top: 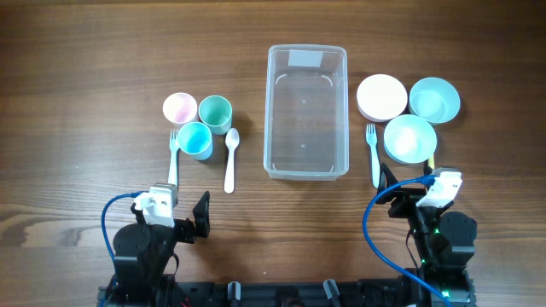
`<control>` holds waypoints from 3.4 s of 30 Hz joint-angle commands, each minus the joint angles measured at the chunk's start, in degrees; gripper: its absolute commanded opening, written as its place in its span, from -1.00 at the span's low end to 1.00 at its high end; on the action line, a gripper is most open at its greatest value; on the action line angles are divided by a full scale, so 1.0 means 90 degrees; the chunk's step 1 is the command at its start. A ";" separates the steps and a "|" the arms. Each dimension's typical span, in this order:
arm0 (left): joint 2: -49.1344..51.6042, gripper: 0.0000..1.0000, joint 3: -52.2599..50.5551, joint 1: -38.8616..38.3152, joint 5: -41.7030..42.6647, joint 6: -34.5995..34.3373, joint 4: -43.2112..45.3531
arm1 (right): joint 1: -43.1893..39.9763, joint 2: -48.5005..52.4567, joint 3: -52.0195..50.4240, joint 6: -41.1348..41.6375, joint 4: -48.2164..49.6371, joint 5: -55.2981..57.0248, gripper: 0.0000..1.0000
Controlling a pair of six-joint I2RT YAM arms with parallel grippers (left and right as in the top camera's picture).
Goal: Pack container
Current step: 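Raise both arms from rest toward the cups and bowls, then grasp the blue bowl rim with the right gripper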
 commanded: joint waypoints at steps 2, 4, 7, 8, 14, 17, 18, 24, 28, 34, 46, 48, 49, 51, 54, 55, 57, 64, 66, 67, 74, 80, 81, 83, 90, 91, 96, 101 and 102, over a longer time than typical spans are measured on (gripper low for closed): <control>-0.0056 1.00 -0.0046 0.0046 0.0121 0.0100 0.0022 | 0.0019 0.0236 0.0223 1.1878 -0.0969 -0.6110 1.00; -0.0056 1.00 -0.0046 0.0046 0.0121 0.0100 0.0022 | 0.0019 0.0236 0.0223 1.1878 -0.0969 -0.6110 1.00; -0.0056 1.00 -0.0046 0.0046 0.0121 0.0100 0.0022 | 0.0019 0.0238 0.0223 1.1880 -0.0969 -0.6110 1.00; -0.0056 1.00 -0.0046 0.0046 0.0121 0.0100 0.0022 | 0.0019 0.0238 0.0223 1.1880 -0.0969 -0.6110 1.00; -0.0056 1.00 -0.0046 0.0046 0.0121 0.0100 0.0022 | 0.0019 0.0238 0.0223 1.1878 -0.0969 -0.6110 1.00; -0.0056 1.00 -0.0046 0.0046 0.0121 0.0100 0.0022 | 0.0019 0.0238 0.0223 1.1880 -0.0969 -0.6110 0.99; -0.0056 1.00 -0.0046 0.0046 0.0121 0.0100 0.0022 | 0.0019 0.0238 0.0223 1.1880 -0.0969 -0.6110 1.00; -0.0056 1.00 -0.0046 0.0046 0.0053 0.0102 0.0080 | 0.0019 0.0238 0.0223 1.1878 -0.0969 -0.6110 1.00; -0.0056 1.00 -0.0046 0.0046 -0.0068 0.0100 0.0197 | 0.0019 0.0236 0.0223 1.1880 -0.0967 -0.5564 0.99; -0.0056 1.00 -0.0046 0.0046 -0.0036 0.0100 0.0289 | 0.0019 0.0238 0.0223 1.1883 -0.0964 -0.5008 1.00; -0.0056 1.00 -0.0046 0.0046 0.0984 0.0097 0.0352 | 0.0019 0.0238 0.0223 1.1880 -0.0967 -0.5003 1.00; -0.0056 0.99 -0.0046 0.0046 0.0984 0.0100 0.0352 | 0.0019 0.0238 0.0223 1.1876 -0.0969 -0.4979 1.00; -0.0056 1.00 -0.0046 0.0046 0.0984 0.0100 0.0352 | 0.0019 0.0238 0.0223 1.1876 -0.0969 -0.4860 0.99; -0.0056 1.00 -0.0046 0.0046 0.0986 0.0097 0.0350 | 0.0019 0.0238 0.0223 1.1081 -0.0695 -0.4116 1.00; -0.0056 0.99 -0.0046 0.0046 0.0986 0.0097 0.0333 | 0.0019 0.0238 0.0223 0.6018 0.1205 -0.3354 0.99; -0.0056 1.00 -0.0046 0.0046 0.0986 0.0097 0.0333 | 0.0019 0.0238 0.0223 0.4680 0.1564 -0.3502 1.00; -0.0056 1.00 -0.0046 0.0046 0.0986 0.0097 0.0389 | 0.0019 0.0238 0.0223 0.3300 0.1608 -0.3626 1.00; 0.0294 1.00 0.0556 0.0046 0.0780 -0.1156 0.1370 | 0.0019 0.1112 0.1620 0.0478 0.0942 -0.3249 1.00; 0.0850 0.99 0.1103 0.0046 0.0634 -0.1239 0.1404 | 0.0019 0.2115 0.2883 -0.0187 -0.0177 -0.2890 0.99; 0.1477 1.00 0.1666 0.0046 0.0614 -0.1241 0.1341 | 0.0019 0.2688 0.3589 -0.0255 -0.0777 -0.2550 1.00; 0.6414 0.99 0.6407 0.0049 0.0085 -0.0814 -0.1231 | 0.0019 0.6591 0.8340 -0.0716 -0.4714 -0.0272 1.00; 0.9114 0.99 0.7992 0.0134 -0.0066 -0.0712 -0.2176 | 0.0019 0.8080 0.8969 -0.0600 -0.5294 -0.0007 0.99; 0.9328 1.00 0.7990 0.0165 -0.0078 -0.0712 -0.2193 | 0.0019 0.8257 0.8969 -0.0605 -0.5306 -0.0007 1.00; 0.9772 0.99 0.7990 0.0262 -0.0080 -0.0712 -0.2256 | -0.0053 0.8658 0.8961 -0.0546 -0.5498 0.0022 0.99; 1.0098 0.99 0.7990 0.0362 -0.0102 -0.0714 -0.2254 | -0.1030 1.0256 0.8760 0.0151 -0.5768 0.0457 0.94; 1.0098 1.00 0.7990 0.0362 -0.0100 -0.0714 -0.2254 | -0.1042 1.0428 0.8760 0.0199 -0.5768 0.0709 0.92; 1.0098 0.99 0.7990 0.0362 -0.0100 -0.0714 -0.2254 | -0.1049 1.1366 0.8757 0.0272 -0.5685 0.1523 0.86; 1.0098 0.99 0.7990 0.0362 -0.0100 -0.0714 -0.2251 | -0.1047 1.2104 0.8757 0.0525 -0.5741 0.1707 0.50; 1.0098 0.99 0.7990 0.0362 -0.0100 -0.0714 -0.2254 | -0.1047 1.2206 0.8757 0.0580 -0.5736 0.1700 0.50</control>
